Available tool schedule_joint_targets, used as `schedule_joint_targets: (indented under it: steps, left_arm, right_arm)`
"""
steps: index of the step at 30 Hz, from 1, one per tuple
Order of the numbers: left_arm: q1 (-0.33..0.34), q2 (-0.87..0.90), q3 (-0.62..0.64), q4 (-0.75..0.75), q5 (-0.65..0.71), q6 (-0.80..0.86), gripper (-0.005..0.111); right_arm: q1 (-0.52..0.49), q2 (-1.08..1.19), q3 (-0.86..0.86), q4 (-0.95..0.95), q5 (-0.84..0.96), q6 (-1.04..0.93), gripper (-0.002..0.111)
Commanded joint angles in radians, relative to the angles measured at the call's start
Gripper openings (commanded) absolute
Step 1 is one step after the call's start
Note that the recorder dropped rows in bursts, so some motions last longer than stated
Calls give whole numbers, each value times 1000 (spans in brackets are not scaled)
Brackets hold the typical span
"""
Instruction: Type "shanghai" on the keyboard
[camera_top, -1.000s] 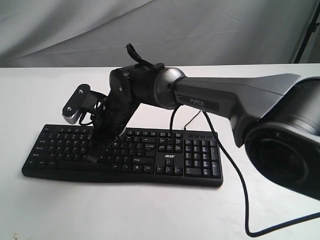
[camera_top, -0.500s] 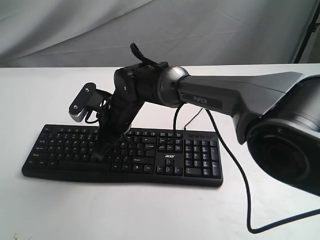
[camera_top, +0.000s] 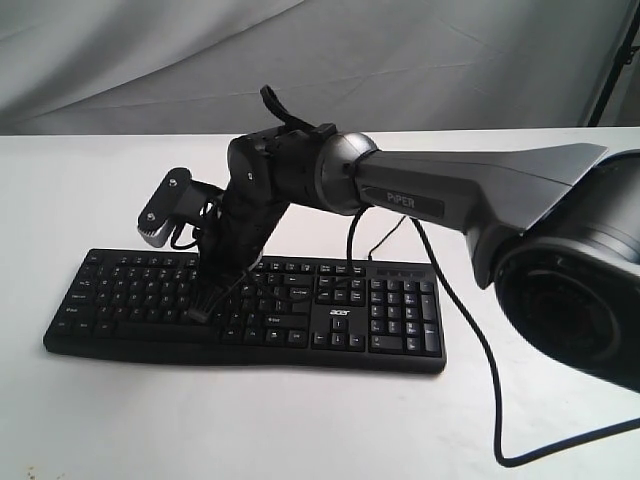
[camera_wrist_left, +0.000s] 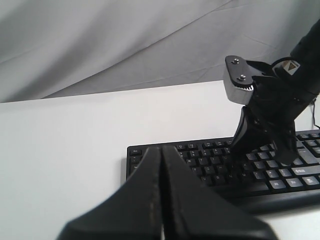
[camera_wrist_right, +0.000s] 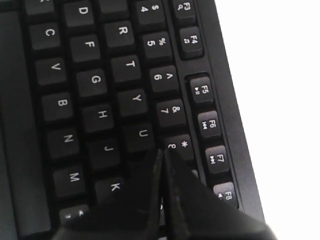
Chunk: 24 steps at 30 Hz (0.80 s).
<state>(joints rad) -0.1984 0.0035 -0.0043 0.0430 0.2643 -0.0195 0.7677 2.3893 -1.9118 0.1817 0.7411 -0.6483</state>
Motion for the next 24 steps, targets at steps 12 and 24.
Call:
schedule_joint_targets:
  steps: [12,24]
  left_arm:
    - [-4,-3,4,1,-5,-3,0]
    - [-4,-3,4,1,-5,-3,0]
  right_arm:
    - [-2,-12,7,19,4,-30,0]
    - [-2,-10,7,48,6,-60,0]
